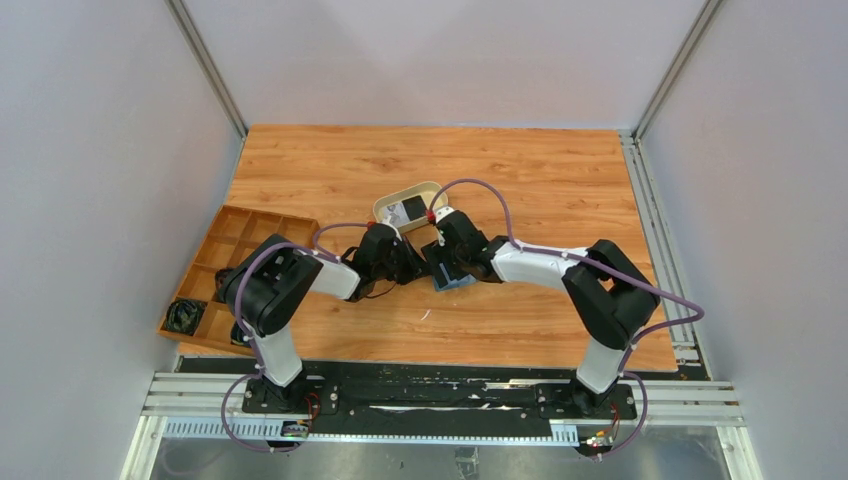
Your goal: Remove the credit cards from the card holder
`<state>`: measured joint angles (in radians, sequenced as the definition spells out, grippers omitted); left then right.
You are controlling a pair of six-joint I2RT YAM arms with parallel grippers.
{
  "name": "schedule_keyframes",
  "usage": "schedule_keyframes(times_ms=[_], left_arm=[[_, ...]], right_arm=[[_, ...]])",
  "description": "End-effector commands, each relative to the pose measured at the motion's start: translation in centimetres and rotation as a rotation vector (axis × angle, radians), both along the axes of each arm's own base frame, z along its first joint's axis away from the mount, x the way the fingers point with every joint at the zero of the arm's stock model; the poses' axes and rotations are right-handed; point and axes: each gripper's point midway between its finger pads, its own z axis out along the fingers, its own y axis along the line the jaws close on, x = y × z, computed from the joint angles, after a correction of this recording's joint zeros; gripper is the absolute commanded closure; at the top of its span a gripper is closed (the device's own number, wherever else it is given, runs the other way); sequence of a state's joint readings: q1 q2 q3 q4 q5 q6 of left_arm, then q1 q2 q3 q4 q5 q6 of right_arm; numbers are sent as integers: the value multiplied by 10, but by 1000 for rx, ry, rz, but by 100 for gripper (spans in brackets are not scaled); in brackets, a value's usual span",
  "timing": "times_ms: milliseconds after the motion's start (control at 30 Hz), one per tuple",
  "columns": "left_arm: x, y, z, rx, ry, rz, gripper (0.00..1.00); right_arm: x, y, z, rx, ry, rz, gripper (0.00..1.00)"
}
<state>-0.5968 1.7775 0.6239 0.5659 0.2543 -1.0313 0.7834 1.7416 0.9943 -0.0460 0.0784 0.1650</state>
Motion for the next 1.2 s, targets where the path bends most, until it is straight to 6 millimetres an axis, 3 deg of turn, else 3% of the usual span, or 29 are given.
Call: schedule_keyframes(times_ms=[0,767,1167], left_arm=[[-4,-4,-6,10,15,-41,100],[-12,-3,-15,36,36,-110,100],[-12,-3,-18,49,50,-145,100]], right_arm=[[-5,-16,-19,-128,18,-3,21],[17,-48,-11,-54,32,-61,21],[25,-67,-7,-98,6,-71,19]])
